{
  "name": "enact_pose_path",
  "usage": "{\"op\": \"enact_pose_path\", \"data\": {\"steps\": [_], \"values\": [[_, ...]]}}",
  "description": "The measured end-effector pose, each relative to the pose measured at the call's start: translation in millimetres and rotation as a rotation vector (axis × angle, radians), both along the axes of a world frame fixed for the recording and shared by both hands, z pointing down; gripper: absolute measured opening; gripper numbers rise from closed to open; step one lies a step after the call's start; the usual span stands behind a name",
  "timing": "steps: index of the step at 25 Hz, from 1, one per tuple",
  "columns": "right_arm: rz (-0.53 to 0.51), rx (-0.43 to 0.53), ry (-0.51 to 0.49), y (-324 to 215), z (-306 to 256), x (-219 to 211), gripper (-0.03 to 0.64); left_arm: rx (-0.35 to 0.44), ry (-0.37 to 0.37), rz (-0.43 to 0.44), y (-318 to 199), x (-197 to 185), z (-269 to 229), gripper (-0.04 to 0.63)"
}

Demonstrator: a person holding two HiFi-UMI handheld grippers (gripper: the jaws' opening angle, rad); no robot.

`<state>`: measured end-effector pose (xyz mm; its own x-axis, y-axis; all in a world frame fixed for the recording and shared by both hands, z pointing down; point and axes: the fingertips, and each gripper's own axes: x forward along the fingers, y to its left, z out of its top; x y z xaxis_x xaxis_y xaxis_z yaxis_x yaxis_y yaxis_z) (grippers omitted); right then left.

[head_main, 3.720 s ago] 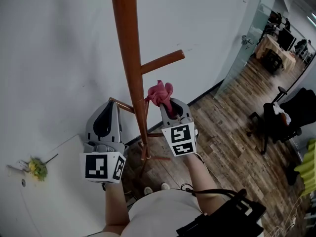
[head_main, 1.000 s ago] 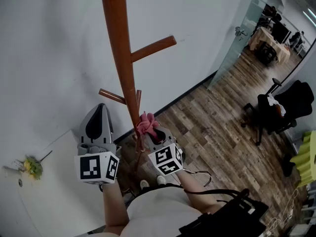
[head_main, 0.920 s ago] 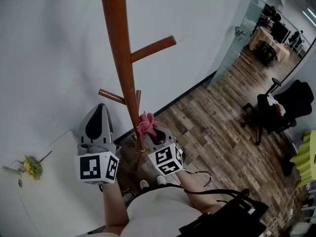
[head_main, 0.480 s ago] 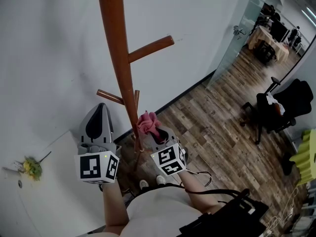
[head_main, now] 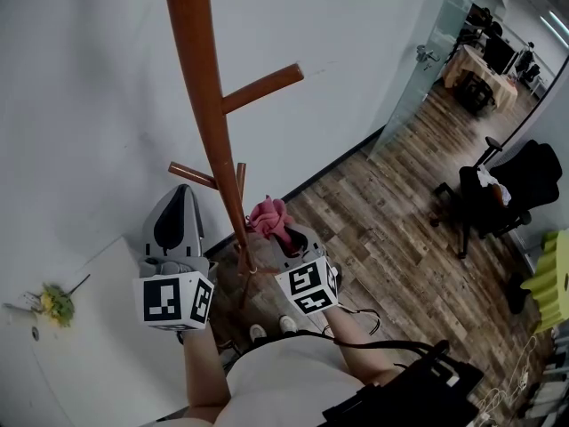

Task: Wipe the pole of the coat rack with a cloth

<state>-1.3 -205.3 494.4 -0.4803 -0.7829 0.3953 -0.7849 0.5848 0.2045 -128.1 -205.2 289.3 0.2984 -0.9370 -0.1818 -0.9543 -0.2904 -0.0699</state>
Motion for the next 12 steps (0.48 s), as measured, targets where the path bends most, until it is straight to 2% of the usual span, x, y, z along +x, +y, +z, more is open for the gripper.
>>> {"op": "enact_pose_path", "data": {"steps": [12], "values": [[0.061, 0.007, 0.011, -10, -1, 24, 0.081, -0.005, 0.0, 0.012, -3, 6, 4, 0.012]]}}
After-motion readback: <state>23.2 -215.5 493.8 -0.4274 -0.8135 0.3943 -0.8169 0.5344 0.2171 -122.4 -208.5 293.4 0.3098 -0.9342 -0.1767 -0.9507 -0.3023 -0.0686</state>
